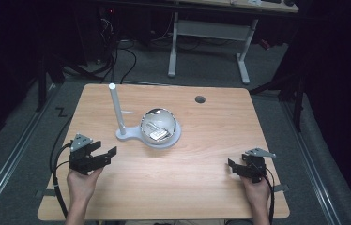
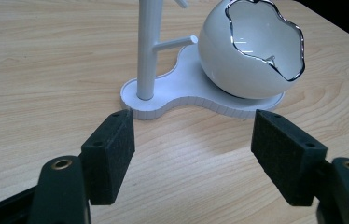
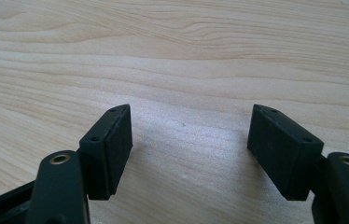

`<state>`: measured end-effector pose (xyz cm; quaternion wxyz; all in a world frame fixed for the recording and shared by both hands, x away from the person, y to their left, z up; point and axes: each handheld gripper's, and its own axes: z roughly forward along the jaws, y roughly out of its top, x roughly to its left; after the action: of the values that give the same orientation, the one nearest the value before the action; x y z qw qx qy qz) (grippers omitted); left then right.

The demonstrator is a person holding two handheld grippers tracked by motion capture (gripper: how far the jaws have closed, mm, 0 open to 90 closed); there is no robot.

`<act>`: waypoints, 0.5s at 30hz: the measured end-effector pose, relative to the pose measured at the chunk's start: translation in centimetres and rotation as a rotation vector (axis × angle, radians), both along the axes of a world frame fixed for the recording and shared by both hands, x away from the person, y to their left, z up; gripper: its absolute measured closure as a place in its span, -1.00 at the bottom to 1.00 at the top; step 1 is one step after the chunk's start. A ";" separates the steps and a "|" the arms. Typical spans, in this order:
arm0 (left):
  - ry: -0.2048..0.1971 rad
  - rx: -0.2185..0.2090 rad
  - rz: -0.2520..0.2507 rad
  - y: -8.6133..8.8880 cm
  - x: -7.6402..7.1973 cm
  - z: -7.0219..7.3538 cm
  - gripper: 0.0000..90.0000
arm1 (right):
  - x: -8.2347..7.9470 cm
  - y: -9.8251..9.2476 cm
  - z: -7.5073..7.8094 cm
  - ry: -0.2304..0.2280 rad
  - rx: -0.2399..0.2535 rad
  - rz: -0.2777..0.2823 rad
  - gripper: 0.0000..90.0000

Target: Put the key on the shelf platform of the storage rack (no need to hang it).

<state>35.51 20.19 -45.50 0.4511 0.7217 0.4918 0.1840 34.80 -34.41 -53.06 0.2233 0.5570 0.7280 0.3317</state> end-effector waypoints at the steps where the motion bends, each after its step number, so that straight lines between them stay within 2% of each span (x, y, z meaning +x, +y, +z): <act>1: 0.000 -0.003 0.001 0.1 0.0 -0.1 -0.32 | 0.0 0.0 0.0 0.000 -0.001 0.000 -0.31; 15: 0.034 -0.006 0.006 0.1 -0.4 -1.8 -0.33 | 0.0 0.1 0.0 0.001 -0.006 -0.001 -0.31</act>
<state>35.12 20.26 -47.28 0.4441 0.7218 0.5022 0.1718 34.79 -34.35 -53.06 0.2249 0.5567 0.7288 0.3292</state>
